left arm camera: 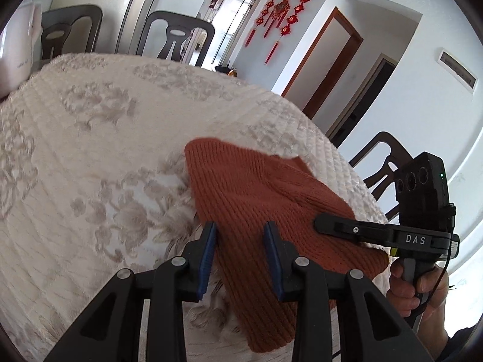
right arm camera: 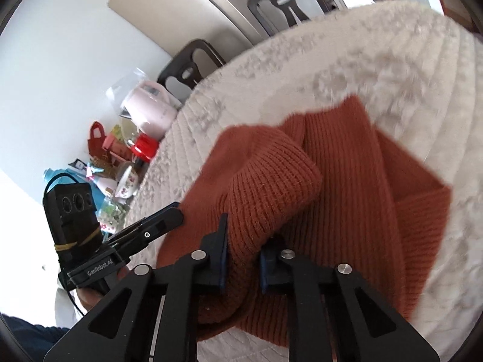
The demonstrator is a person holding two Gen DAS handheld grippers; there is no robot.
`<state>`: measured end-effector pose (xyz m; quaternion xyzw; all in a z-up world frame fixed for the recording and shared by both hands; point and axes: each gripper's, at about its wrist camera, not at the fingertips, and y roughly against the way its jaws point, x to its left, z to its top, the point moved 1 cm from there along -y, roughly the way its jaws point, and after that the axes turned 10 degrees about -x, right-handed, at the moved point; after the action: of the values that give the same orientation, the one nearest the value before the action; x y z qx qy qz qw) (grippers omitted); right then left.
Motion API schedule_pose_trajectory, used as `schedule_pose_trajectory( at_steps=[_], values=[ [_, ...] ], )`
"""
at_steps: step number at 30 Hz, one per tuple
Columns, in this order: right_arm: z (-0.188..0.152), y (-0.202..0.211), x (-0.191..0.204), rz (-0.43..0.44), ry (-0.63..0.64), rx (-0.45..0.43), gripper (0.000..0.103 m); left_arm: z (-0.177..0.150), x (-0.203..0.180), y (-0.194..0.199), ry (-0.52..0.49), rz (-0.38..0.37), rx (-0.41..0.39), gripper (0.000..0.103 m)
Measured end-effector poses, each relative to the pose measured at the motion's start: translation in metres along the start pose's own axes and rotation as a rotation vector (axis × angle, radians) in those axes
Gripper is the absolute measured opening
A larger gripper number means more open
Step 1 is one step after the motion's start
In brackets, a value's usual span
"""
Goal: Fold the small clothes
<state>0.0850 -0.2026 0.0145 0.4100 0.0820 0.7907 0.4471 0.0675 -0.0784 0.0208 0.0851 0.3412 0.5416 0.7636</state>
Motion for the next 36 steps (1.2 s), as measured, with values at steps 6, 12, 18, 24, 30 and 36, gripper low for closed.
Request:
schedule_pose_trajectory(
  at_steps=[6, 12, 18, 24, 30, 36],
  values=[
    [0.004, 0.031, -0.022, -0.065, 0.031, -0.047, 0.015, 0.011, -0.032, -0.004, -0.069, -0.053, -0.015, 0.035],
    [-0.006, 0.036, -0.056, -0.107, -0.022, -0.049, 0.016, -0.008, -0.047, -0.027, -0.137, -0.040, 0.038, 0.035],
    [-0.003, 0.042, -0.047, -0.143, 0.029, -0.061, 0.020, -0.008, -0.048, -0.026, -0.150, -0.025, 0.034, 0.036],
    [-0.003, 0.087, -0.027, -0.212, 0.146, -0.165, 0.020, -0.007, -0.044, -0.001, -0.141, -0.020, 0.003, 0.036],
    [-0.036, 0.056, -0.019, -0.283, 0.277, -0.002, 0.020, -0.027, -0.055, 0.001, -0.184, -0.052, 0.039, 0.036],
    [-0.019, 0.071, -0.013, -0.274, 0.282, -0.075, 0.020, -0.024, -0.049, 0.003, -0.162, -0.042, 0.051, 0.037]
  ],
)
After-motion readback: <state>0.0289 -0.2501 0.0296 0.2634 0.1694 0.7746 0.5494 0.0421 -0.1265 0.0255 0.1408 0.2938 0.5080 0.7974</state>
